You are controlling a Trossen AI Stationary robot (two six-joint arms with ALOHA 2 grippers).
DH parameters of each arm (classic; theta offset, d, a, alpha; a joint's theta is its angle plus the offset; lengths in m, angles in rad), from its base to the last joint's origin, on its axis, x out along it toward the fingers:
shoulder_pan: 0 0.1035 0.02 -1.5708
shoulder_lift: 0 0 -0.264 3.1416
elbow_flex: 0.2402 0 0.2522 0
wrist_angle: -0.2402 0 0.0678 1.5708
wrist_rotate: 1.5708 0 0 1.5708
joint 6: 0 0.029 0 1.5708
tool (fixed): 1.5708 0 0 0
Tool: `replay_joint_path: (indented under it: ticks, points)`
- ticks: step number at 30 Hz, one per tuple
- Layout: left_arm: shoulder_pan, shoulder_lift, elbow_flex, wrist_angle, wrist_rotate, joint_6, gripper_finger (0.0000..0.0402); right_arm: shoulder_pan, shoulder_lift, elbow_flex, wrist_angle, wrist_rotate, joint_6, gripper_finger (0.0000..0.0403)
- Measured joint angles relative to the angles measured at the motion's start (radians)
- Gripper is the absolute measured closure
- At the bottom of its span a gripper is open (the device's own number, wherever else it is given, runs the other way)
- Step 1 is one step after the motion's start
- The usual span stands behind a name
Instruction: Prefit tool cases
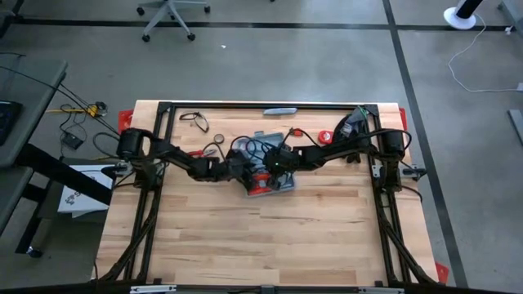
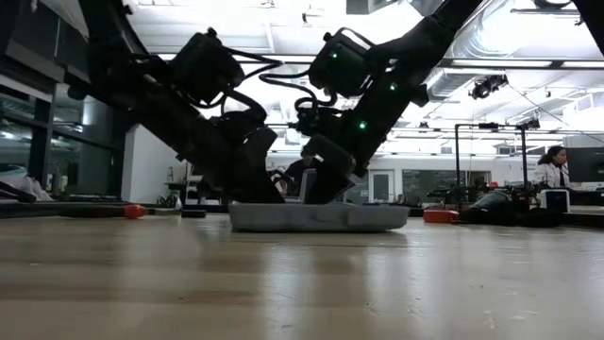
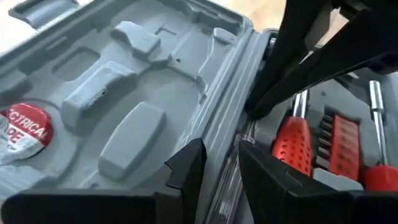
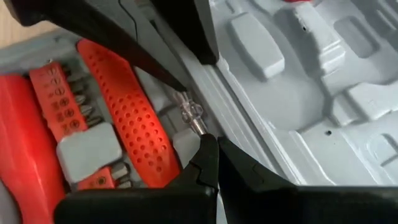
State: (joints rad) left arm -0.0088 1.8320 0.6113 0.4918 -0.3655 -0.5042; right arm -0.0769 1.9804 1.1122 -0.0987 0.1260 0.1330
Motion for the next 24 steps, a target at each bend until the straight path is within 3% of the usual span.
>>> replay_joint_path:
  ticks: [4, 17, 24]
  points:
    - [-0.019, -0.013, -0.004, -0.001, -0.034, 0.018, 0.0303, 0.0, 0.001, 0.0, 0.009, 0.004, -0.002, 0.0403]
    - [-0.027, -0.087, -0.01, -0.022, -0.03, 0.142, 0.0303, 0.045, -0.054, -0.003, -0.003, 0.153, -0.016, 0.0403]
    - [-0.029, -0.141, -0.01, -0.006, -0.005, 0.141, 0.0303, 0.068, -0.105, -0.002, -0.016, 0.159, -0.029, 0.0403]
